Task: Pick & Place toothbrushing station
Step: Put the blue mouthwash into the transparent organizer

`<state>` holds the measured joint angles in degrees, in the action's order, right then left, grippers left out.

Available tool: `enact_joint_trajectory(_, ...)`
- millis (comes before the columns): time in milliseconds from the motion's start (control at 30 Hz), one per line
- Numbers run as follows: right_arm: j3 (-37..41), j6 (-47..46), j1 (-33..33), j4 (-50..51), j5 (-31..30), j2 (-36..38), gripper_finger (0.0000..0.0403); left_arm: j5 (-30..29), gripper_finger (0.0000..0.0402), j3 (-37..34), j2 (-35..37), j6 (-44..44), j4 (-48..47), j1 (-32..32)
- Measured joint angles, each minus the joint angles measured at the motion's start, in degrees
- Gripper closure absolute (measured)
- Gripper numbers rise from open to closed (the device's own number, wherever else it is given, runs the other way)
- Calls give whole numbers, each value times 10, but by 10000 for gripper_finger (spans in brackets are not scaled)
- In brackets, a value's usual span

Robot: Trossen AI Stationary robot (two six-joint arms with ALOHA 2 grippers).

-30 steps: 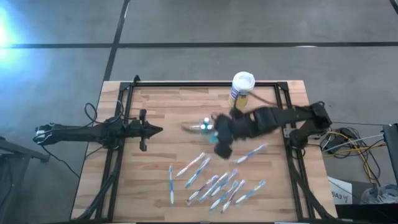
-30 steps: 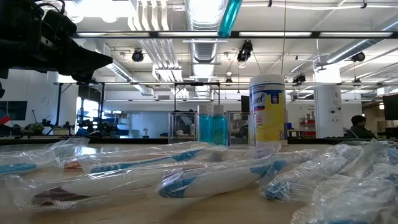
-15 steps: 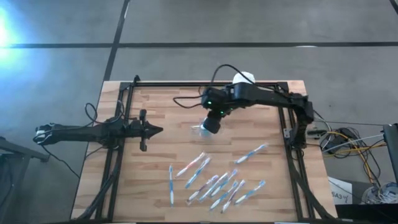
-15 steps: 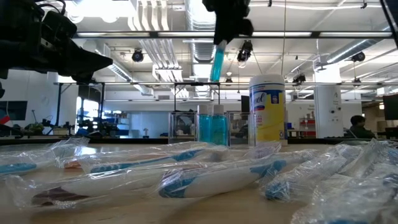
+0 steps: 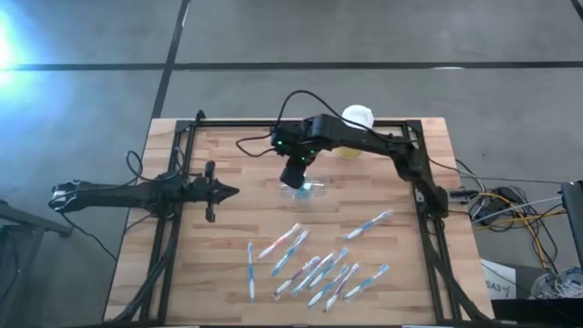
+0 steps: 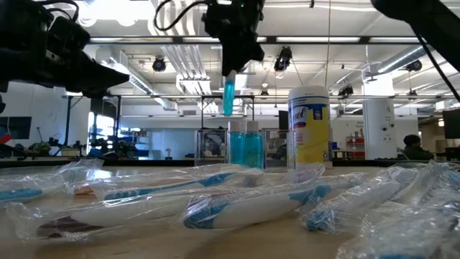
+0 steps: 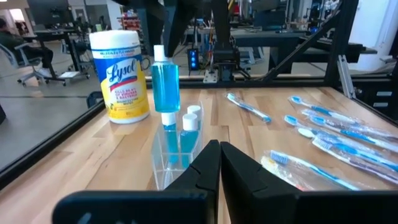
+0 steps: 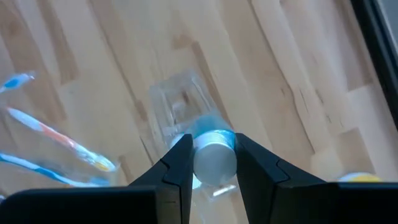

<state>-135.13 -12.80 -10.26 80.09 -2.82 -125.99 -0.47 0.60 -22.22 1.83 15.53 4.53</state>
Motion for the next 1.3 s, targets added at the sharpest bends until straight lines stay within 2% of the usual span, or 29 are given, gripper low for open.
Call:
enact_joint_trajectory(433,32,-23,-4,-14,-5,-5,316,0,392,0,0,0,-11,0)
enact_joint_trajectory(700,60,-44,-5,-17,-11,-4,316,0,384,0,0,0,-11,0)
enact_joint_trajectory(1000,89,-49,-6,-55,-10,-6,316,0,391,0,0,-1,-12,0)
enact_joint_trajectory(1133,90,-52,-1,-52,3,-6,316,0,393,0,0,-1,-12,0)
enact_joint_trajectory(1300,90,-54,16,-53,-10,-6,316,0,385,0,0,0,-16,0)
